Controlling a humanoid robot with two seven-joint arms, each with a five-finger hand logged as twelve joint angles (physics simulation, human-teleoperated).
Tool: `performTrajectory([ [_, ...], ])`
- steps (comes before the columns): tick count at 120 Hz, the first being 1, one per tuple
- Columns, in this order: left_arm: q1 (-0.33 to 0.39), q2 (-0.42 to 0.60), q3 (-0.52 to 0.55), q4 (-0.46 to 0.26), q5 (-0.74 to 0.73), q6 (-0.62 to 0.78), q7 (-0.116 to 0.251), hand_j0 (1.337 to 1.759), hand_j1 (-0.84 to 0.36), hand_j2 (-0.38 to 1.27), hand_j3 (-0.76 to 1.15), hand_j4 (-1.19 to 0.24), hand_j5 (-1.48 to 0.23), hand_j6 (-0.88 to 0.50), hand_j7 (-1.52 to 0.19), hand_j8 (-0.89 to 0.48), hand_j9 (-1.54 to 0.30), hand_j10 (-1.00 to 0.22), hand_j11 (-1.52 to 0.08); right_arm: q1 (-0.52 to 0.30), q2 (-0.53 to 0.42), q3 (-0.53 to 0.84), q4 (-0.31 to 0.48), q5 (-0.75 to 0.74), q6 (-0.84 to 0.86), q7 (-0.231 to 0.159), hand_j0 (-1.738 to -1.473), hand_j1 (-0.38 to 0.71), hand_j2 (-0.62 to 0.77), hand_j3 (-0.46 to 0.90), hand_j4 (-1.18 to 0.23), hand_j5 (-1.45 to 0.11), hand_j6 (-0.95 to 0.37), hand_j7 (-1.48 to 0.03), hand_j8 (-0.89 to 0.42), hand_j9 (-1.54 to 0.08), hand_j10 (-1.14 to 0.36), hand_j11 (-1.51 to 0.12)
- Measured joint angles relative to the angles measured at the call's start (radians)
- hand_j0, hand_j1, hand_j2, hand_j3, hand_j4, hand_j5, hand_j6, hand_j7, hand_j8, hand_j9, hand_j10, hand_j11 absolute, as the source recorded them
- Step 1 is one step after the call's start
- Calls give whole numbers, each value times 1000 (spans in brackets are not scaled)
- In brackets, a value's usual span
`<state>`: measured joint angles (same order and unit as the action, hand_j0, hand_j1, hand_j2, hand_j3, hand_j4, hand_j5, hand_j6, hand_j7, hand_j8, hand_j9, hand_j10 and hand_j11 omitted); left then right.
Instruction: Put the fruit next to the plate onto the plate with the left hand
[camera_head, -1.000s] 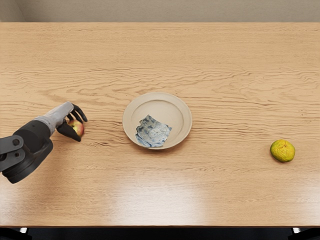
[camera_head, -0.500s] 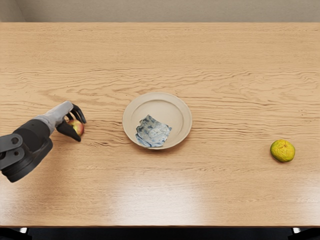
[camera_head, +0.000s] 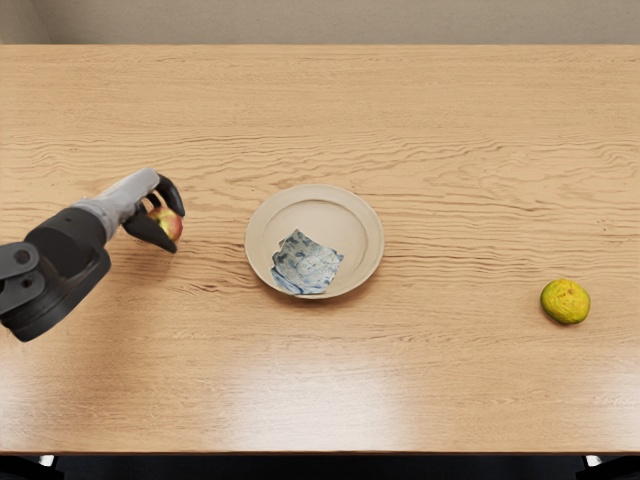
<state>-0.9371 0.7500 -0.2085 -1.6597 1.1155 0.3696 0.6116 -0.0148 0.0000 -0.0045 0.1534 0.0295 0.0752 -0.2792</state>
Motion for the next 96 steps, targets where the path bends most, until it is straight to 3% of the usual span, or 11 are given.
performTrajectory([
  [43,-131,32,-2,-83,-70,-48,0,1650,-236,272,0,-774,-1129,-447,-1079,-401,-1081,-626,-1083,5,0,0,0,0,0,0,-1658,-349,0,0,0,0,0,0,0,0,0,0],
  [96,-286,-117,0,-89,-205,-132,0,1650,-239,294,0,-782,-1129,-456,-1091,-402,-1081,-628,-1091,6,0,0,0,0,0,0,-1658,-349,0,0,0,0,0,0,0,0,0,0],
])
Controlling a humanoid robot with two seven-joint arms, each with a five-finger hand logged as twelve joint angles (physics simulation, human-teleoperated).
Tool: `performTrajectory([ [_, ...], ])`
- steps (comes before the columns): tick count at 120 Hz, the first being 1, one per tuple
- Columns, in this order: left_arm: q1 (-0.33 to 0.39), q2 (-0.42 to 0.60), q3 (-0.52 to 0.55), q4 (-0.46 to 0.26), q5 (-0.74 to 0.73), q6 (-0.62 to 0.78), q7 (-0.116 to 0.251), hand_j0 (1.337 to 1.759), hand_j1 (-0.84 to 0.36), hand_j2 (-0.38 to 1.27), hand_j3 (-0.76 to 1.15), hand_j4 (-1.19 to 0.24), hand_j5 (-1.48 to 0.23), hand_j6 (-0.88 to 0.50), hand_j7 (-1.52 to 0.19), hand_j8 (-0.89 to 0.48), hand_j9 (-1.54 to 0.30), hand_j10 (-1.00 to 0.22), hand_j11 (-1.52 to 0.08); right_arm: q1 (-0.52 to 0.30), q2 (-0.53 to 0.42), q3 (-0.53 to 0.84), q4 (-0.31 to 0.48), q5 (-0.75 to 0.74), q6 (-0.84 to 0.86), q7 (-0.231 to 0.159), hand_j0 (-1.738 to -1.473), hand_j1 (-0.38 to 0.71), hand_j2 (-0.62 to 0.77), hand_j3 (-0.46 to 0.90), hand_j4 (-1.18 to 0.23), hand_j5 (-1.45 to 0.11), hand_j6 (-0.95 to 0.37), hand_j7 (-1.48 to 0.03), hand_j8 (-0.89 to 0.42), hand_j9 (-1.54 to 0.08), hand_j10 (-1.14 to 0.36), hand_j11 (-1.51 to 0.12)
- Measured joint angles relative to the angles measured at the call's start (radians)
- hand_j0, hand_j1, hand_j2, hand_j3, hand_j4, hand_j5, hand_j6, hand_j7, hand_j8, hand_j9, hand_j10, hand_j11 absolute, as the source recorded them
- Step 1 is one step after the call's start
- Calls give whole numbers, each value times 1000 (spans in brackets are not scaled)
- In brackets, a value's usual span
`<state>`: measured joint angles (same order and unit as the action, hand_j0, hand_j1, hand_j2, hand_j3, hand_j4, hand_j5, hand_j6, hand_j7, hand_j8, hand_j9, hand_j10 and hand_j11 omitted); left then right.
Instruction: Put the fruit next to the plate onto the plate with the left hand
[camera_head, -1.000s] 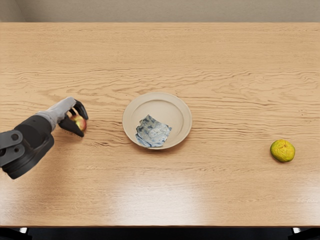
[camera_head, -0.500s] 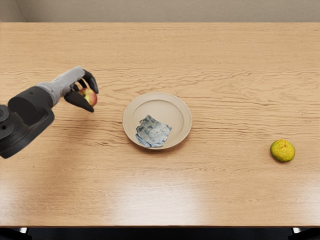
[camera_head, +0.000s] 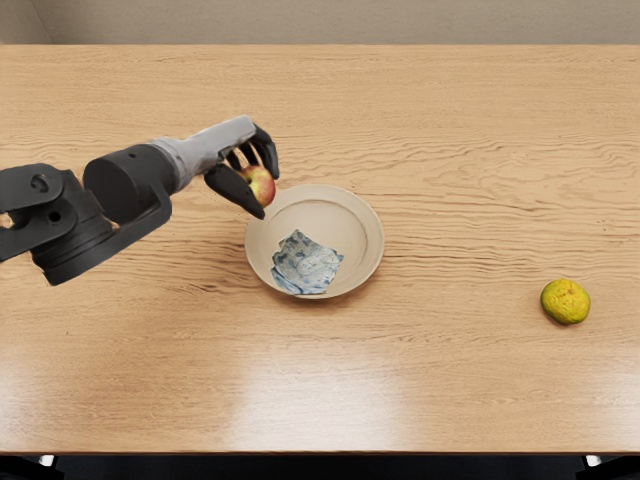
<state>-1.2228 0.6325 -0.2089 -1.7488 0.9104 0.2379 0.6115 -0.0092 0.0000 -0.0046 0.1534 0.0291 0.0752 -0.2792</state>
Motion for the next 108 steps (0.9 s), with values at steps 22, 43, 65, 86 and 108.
performTrajectory([
  [22,-9,-97,3,17,-64,-2,0,1649,-242,297,0,-792,-1163,-434,-1126,-384,-1104,-617,-1112,0,0,0,0,0,0,0,-1658,-349,0,0,0,0,0,0,0,0,0,0],
  [43,-2,-158,8,79,-78,-3,-1,1649,-244,314,0,-801,-1168,-428,-1151,-372,-1116,-616,-1125,0,0,-1,0,0,0,0,-1658,-349,0,0,0,0,0,0,0,0,0,0],
  [65,2,-206,11,154,-77,-18,0,1649,-230,305,0,-809,-1159,-442,-1152,-385,-1116,-624,-1128,0,0,-1,0,0,0,0,-1658,-349,0,0,0,0,0,0,0,0,0,0],
  [86,11,-221,11,200,-75,-29,0,1649,-232,299,0,-810,-1157,-435,-1154,-383,-1118,-621,-1130,0,0,-1,0,-1,0,0,-1658,-349,0,0,0,0,0,0,0,0,0,0],
  [108,16,-223,11,213,-74,-31,0,1649,-231,305,0,-800,-1146,-438,-1144,-382,-1106,-621,-1117,0,0,-2,0,-1,0,0,-1658,-349,0,0,0,0,0,0,0,0,0,0],
])
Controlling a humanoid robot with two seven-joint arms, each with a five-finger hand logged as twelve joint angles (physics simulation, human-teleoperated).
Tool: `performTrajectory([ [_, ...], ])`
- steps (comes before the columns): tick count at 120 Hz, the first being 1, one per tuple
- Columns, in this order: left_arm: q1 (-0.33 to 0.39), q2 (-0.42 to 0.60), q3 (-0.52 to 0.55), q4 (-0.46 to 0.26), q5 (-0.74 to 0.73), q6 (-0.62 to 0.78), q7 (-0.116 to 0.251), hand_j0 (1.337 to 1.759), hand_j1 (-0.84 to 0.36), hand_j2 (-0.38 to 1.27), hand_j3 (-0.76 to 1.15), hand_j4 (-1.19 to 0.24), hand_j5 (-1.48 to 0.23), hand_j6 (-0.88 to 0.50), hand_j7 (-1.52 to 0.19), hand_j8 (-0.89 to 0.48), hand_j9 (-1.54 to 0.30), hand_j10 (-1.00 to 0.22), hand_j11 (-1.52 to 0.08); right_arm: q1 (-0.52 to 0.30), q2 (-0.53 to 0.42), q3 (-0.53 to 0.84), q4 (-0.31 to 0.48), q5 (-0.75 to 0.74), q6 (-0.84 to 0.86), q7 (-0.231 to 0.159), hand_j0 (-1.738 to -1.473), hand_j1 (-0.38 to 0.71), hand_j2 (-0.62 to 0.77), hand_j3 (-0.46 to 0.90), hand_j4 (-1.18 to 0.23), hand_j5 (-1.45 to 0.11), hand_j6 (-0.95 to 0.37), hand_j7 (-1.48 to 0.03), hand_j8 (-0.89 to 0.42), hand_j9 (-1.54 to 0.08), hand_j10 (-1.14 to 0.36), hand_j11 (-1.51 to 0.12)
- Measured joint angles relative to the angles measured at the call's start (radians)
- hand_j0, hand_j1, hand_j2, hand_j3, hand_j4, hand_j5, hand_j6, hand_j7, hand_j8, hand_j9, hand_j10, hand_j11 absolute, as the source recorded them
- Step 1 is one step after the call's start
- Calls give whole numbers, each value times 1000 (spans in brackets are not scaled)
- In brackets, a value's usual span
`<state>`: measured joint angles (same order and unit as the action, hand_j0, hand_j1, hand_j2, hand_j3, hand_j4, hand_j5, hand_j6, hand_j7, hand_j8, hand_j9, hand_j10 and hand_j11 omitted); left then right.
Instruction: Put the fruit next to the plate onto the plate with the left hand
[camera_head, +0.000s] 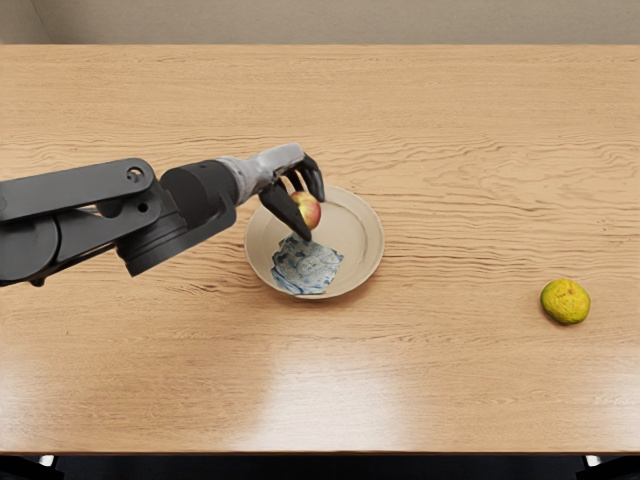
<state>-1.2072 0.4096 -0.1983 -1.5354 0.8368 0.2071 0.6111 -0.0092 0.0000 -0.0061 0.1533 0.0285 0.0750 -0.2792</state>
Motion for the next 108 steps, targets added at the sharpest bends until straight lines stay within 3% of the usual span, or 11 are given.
performTrajectory([
  [9,1,1,-5,0,3,10,0,1651,-215,247,0,-723,-1023,-462,-1021,-417,-989,-627,-999,0,0,0,0,0,0,0,-1658,-349,0,0,0,0,0,0,0,0,0,0],
  [27,2,1,-10,-3,6,36,0,1655,-148,158,0,-536,-737,-411,-736,-390,-721,-491,-726,0,0,0,0,-1,0,0,-1658,-349,0,0,0,0,0,0,0,0,0,0],
  [53,2,10,-13,-8,5,43,0,1657,-80,99,0,-401,-535,-358,-534,-351,-529,-385,-531,0,0,0,0,-1,0,0,-1658,-349,0,0,0,0,0,0,0,0,0,0],
  [81,5,69,-23,-157,-68,24,0,1658,50,60,0,-264,-347,-251,-347,-248,-345,-259,-345,4,0,0,0,0,0,0,-1658,-349,0,0,0,0,0,0,0,0,0,0],
  [92,29,162,-84,-191,-211,-95,0,1658,110,47,0,-210,-275,-202,-275,-200,-273,-207,-274,5,0,0,0,0,0,0,-1658,-349,0,0,0,0,0,0,0,0,0,0],
  [101,118,252,-197,-202,-362,-277,0,1658,142,40,0,-181,-235,-175,-235,-174,-234,-178,-235,6,0,0,0,0,0,0,-1658,-349,0,0,0,0,0,0,0,0,0,0],
  [108,132,346,-276,-200,-517,-444,0,1658,160,36,0,-164,-213,-160,-213,-159,-212,-162,-213,7,0,0,0,-1,0,0,-1658,-349,0,0,0,0,0,0,0,0,0,0],
])
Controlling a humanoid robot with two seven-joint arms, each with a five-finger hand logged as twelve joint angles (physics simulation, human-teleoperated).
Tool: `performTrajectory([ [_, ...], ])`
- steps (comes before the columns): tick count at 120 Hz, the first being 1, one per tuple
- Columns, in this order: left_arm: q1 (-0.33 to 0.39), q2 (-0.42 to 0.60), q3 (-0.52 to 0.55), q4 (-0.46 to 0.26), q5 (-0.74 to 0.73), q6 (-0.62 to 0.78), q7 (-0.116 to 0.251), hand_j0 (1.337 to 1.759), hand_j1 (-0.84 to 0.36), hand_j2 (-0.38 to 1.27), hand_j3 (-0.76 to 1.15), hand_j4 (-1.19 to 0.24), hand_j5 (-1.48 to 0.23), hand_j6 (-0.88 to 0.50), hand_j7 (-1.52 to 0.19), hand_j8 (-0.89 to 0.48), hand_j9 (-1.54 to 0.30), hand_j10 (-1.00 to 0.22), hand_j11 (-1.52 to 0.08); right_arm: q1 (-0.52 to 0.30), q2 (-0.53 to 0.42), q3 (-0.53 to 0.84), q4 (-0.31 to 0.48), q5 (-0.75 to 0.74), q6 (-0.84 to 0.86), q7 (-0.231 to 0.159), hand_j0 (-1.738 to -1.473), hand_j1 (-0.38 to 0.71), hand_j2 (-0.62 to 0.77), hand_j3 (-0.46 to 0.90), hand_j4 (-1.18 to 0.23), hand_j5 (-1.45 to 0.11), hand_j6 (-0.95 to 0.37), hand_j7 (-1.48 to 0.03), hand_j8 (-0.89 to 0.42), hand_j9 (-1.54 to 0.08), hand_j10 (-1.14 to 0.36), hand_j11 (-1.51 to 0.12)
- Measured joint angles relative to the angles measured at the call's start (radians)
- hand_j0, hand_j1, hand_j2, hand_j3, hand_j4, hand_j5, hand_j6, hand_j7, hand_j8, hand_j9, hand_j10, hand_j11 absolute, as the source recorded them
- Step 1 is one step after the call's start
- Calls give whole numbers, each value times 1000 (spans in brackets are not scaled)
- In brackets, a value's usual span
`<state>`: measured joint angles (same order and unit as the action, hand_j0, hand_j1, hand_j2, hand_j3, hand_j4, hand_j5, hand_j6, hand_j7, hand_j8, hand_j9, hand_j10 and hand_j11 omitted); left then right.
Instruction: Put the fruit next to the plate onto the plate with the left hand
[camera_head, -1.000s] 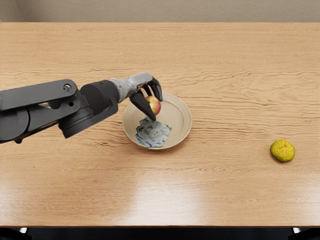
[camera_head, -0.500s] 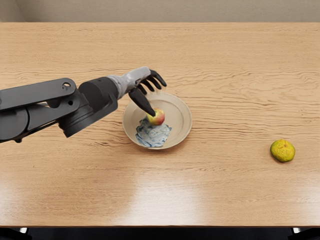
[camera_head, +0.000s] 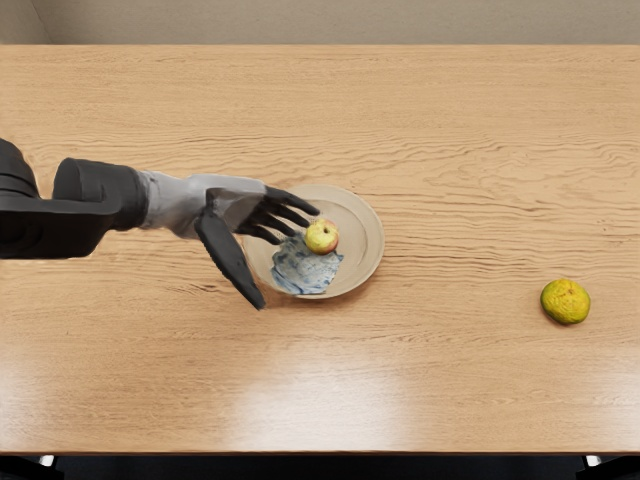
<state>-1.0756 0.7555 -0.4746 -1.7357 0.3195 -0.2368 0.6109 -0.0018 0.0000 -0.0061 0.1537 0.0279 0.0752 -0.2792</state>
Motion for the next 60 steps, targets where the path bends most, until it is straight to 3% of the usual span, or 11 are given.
performTrajectory([
  [13,29,126,-82,59,-319,-240,0,1658,212,26,0,-118,-153,-116,-153,-115,-153,-117,-153,2,0,0,1,0,1,0,-1658,-349,0,0,0,0,0,0,0,0,0,0],
  [20,82,151,-101,115,-465,-298,0,1658,239,20,0,-95,-123,-93,-123,-92,-122,-94,-122,3,0,0,1,1,2,0,-1658,-349,0,0,0,0,0,0,0,0,0,0],
  [26,174,218,-111,155,-575,-327,0,1658,257,17,0,-79,-102,-77,-102,-77,-102,-78,-102,4,0,0,1,1,2,0,-1658,-349,0,0,0,0,0,0,0,0,0,0],
  [30,190,243,-113,180,-635,-340,0,1658,267,15,0,-70,-91,-68,-91,-68,-91,-69,-91,4,0,0,1,1,2,0,-1658,-349,0,0,0,0,0,0,0,0,0,0],
  [41,214,331,-114,231,-726,-360,0,1658,288,11,0,-51,-67,-50,-67,-49,-67,-50,-67,4,0,0,2,0,3,-1,-1658,-349,0,0,0,0,0,0,0,0,0,0],
  [60,239,368,-113,313,-769,-372,0,1658,309,7,0,-31,-44,-30,-44,-30,-44,-32,-44,9,0,0,3,0,2,-1,-1658,-349,0,0,0,0,0,0,0,0,0,0],
])
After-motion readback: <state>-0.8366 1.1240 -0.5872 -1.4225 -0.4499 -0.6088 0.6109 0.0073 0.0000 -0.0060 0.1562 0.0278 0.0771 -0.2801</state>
